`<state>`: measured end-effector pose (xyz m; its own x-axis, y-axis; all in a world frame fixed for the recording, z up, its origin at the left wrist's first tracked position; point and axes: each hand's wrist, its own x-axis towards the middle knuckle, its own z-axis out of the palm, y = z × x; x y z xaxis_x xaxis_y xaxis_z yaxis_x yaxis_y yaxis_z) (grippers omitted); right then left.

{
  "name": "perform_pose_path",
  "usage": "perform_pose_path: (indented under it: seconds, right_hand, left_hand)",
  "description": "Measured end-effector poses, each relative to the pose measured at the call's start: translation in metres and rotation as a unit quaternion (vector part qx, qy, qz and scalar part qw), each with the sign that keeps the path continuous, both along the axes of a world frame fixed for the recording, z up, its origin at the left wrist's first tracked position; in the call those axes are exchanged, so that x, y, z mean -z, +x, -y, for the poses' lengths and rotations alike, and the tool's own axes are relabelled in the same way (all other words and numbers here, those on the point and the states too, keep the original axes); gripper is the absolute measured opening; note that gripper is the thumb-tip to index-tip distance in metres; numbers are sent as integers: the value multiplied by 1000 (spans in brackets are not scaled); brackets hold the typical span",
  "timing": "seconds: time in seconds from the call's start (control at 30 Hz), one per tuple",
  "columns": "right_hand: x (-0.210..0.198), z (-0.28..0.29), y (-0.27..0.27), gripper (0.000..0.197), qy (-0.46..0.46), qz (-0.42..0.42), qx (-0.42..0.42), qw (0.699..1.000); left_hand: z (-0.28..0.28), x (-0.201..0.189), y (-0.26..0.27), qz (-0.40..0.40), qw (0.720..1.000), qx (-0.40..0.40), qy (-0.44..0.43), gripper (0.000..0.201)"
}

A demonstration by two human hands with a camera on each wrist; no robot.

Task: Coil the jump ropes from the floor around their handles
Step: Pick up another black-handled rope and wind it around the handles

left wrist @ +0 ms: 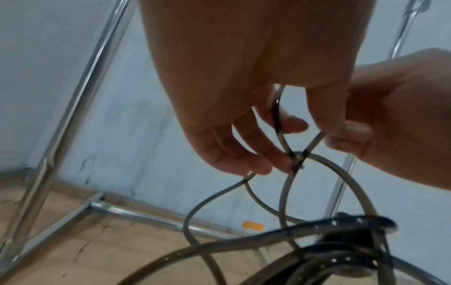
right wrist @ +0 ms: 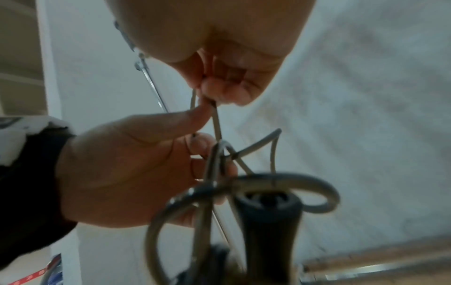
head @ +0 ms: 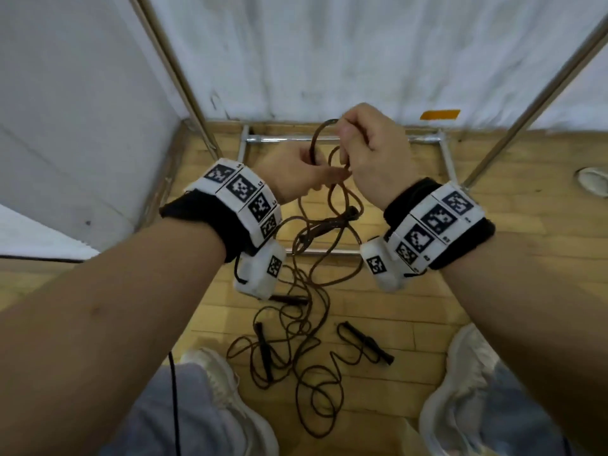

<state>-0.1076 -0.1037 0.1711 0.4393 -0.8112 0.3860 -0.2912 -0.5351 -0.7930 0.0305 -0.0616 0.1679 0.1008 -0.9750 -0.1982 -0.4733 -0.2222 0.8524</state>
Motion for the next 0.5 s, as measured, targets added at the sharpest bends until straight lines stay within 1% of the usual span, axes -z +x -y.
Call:
perform_pose_path:
  seconds: [0.07,0.1,0.17,0.2,0.27,0.3,0.37,0.4,0.43,0.47,0.5]
  right_hand:
    - [-28,-5,1,13,-24,14,4,1000]
    - [-41,-6,1,13,-35,11,5,999]
    - [-62,-6,0,15,-58,-32,5,998]
    - [-71,-4,-3,16,-68,-71,4,995]
    - [-84,1,-12,21,-79,-180,-13,980]
    - [-86,4,-16,23,-79,-248,-28,965]
    - [-82,4,-21,29,-74,-380,-51,921]
    - [-77,1,-22,31,-64,-421,-57,903]
    - [-73,-3,-21,32,-46,-440,-61,895]
    - [-70,-6,-20,32,-22,-440,-65,896]
    - [-67,-7,-20,33,10,-422,-67,904]
  left_hand:
    - [-10,-26,-5,9,999,-10,-33,30]
    - [-14,-37,-6,14,998,-27,-50,33]
    - [-23,-55,-6,46,991,-82,-92,38]
    - [-27,-62,-4,74,986,-107,-107,38]
    - [-35,-77,0,116,977,-135,-120,38]
    - [-38,-83,2,129,973,-139,-128,40]
    - [-43,-90,3,164,968,-128,-138,41]
    - [-45,-90,2,188,966,-112,-138,39]
    - [-46,-88,0,210,964,-94,-134,36]
    - [-47,-85,-2,225,963,-80,-127,33]
    - [-47,-81,-4,227,964,-71,-121,30]
